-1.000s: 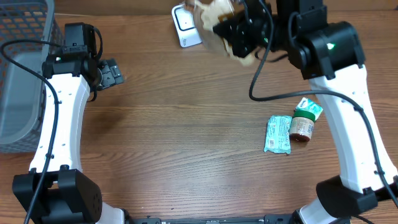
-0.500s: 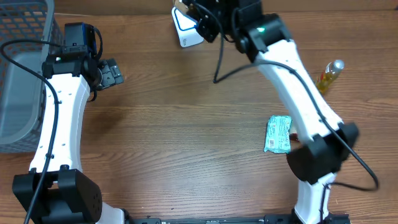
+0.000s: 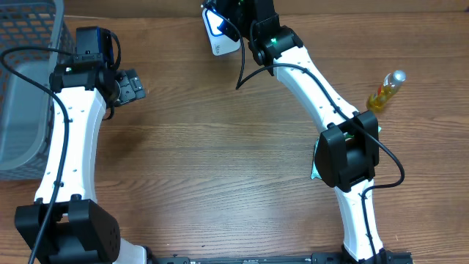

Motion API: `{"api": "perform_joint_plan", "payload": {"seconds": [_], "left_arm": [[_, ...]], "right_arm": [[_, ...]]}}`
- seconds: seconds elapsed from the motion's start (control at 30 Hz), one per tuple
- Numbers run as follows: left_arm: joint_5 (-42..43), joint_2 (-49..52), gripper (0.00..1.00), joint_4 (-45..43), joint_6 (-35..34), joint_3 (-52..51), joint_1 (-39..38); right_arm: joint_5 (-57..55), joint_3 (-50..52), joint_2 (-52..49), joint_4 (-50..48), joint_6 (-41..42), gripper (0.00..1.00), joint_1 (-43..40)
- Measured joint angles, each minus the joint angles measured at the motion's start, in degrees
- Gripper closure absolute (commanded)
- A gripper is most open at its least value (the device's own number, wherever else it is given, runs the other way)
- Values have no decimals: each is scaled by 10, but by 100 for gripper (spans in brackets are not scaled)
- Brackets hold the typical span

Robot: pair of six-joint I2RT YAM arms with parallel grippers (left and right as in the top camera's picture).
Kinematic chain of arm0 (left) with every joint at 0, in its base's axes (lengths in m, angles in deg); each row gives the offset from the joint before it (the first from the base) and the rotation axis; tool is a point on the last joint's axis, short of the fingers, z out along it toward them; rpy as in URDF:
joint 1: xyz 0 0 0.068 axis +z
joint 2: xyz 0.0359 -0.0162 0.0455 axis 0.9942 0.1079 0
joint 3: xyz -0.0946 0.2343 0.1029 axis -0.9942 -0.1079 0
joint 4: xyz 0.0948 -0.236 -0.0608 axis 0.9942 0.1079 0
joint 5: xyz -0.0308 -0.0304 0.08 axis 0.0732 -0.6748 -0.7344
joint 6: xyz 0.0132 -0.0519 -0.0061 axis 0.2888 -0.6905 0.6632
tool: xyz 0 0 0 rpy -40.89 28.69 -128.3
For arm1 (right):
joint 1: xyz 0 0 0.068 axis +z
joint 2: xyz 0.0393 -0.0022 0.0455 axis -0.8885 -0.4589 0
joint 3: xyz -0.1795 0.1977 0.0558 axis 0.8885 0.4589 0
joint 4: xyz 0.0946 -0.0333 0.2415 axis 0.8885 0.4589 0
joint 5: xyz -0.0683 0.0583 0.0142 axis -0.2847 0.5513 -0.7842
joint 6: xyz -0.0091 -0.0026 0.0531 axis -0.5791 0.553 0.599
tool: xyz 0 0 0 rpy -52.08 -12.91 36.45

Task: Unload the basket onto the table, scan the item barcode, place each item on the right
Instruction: 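Hold the bag's back face in front of the scanner window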

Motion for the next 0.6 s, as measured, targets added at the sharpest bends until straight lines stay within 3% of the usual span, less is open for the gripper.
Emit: {"api": "perform_joint_plan", "payload": {"seconds": [0.6], "left_arm": [[0,0,1,0,0,0,0]], "right_arm": [[29,0,-7,21,11,96,1]]}}
